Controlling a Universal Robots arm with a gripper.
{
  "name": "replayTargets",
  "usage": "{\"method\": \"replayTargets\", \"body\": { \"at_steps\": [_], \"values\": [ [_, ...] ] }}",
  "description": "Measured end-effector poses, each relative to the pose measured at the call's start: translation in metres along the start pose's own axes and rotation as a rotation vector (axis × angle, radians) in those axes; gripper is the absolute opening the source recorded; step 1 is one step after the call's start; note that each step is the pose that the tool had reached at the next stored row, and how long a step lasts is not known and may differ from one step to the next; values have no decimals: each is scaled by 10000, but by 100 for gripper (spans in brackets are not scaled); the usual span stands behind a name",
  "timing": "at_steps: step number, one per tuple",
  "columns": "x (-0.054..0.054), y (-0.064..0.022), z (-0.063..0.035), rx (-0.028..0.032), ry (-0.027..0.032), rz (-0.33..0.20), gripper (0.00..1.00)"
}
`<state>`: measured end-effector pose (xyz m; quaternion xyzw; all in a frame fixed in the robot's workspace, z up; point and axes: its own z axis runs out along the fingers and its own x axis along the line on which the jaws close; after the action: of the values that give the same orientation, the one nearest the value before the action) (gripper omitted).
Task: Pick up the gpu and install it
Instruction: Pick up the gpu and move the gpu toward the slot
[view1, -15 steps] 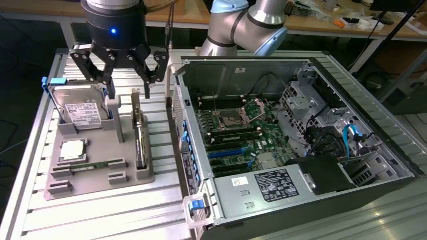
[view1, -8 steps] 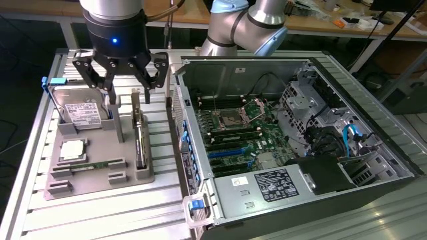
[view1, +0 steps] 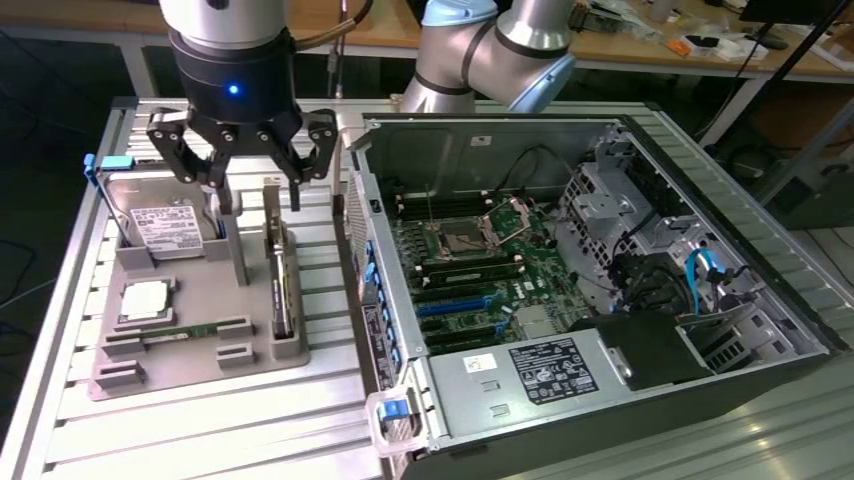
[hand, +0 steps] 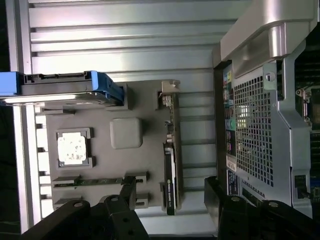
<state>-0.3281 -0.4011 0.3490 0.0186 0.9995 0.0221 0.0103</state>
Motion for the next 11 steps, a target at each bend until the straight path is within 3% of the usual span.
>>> {"method": "replayTargets", "body": {
  "at_steps": [5, 7, 11],
  "values": [
    [0, -16, 82, -5, 22, -240, 66],
    [0, -97, 183, -4, 21, -239, 66],
    [-1, -172, 268, -4, 22, -238, 66]
  ]
}}
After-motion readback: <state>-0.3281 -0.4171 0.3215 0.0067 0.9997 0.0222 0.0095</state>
